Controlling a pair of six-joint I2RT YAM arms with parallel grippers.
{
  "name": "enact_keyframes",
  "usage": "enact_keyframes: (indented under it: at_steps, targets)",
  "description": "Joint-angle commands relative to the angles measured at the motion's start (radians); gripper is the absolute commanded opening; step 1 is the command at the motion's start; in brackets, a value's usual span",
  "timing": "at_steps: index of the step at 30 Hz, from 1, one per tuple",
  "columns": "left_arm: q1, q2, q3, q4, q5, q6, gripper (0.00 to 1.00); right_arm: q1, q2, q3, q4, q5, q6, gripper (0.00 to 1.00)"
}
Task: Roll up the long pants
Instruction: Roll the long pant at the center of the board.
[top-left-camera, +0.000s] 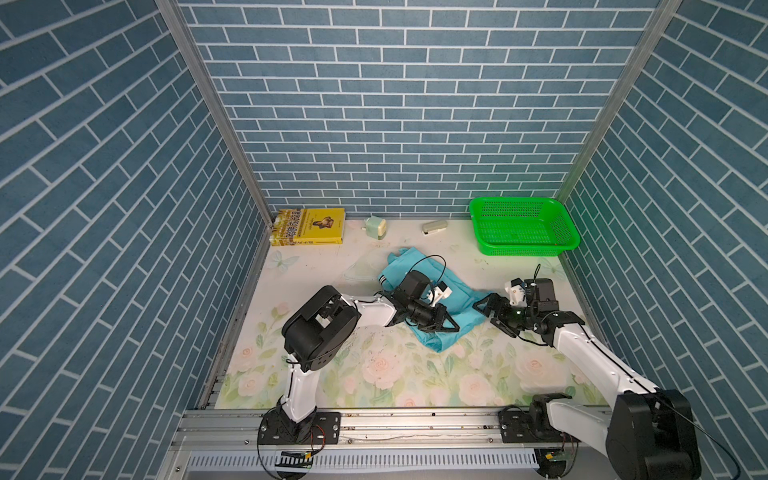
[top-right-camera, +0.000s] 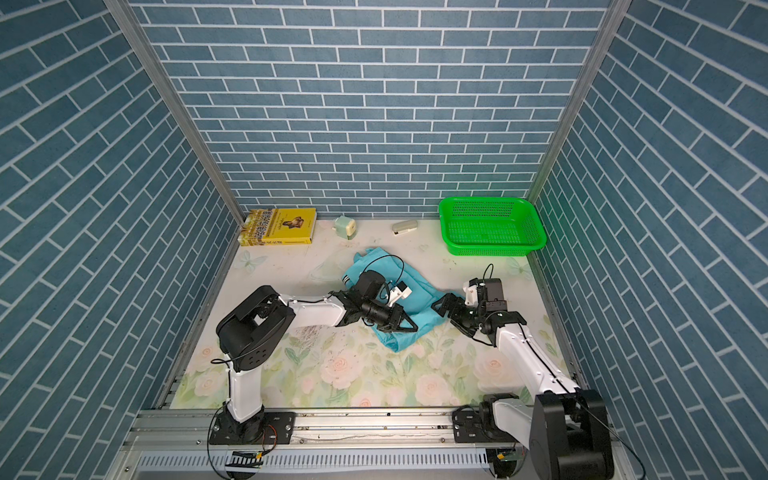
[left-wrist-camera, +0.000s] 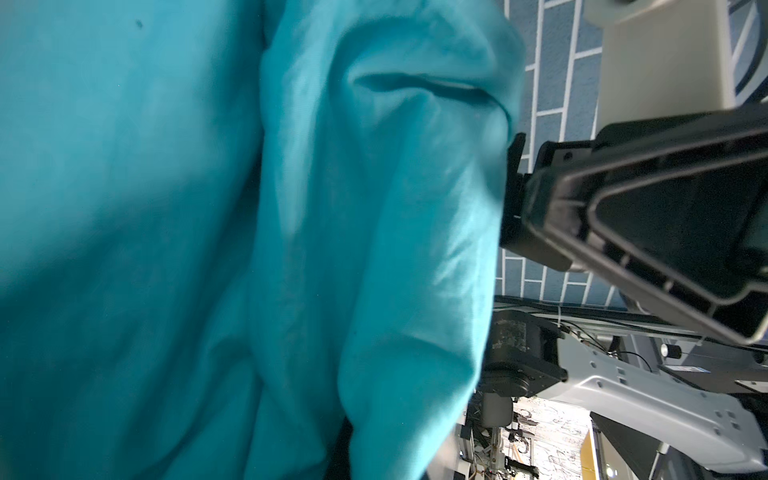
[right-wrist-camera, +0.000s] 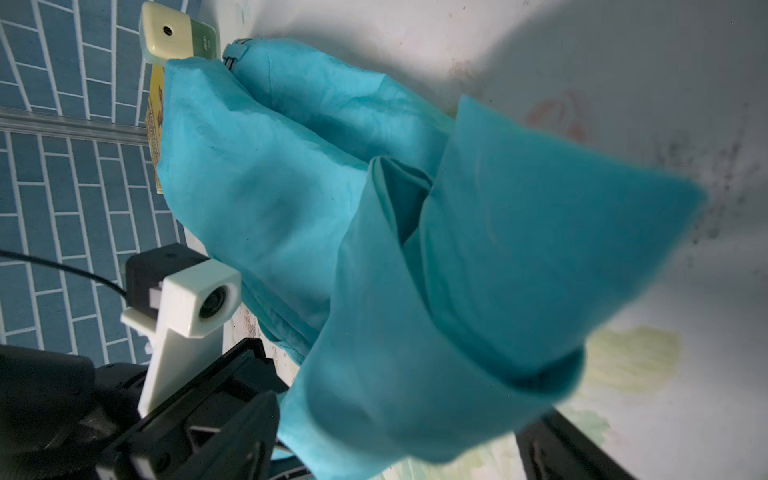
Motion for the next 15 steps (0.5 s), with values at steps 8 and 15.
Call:
enact_keyframes:
  at_steps: [8,15]
  targets:
    - [-0.034,-0.018,0.071,-0.301,-0.174,0.350,0.25,-0.002,0.079,-0.002,0.107,-0.013,0.035,0.42]
    - [-0.195,-0.167,0.144,-0.459,-0.858,0.556,0.93,-0.001,0.003,-0.020,0.050,0.016,0.024,0.07]
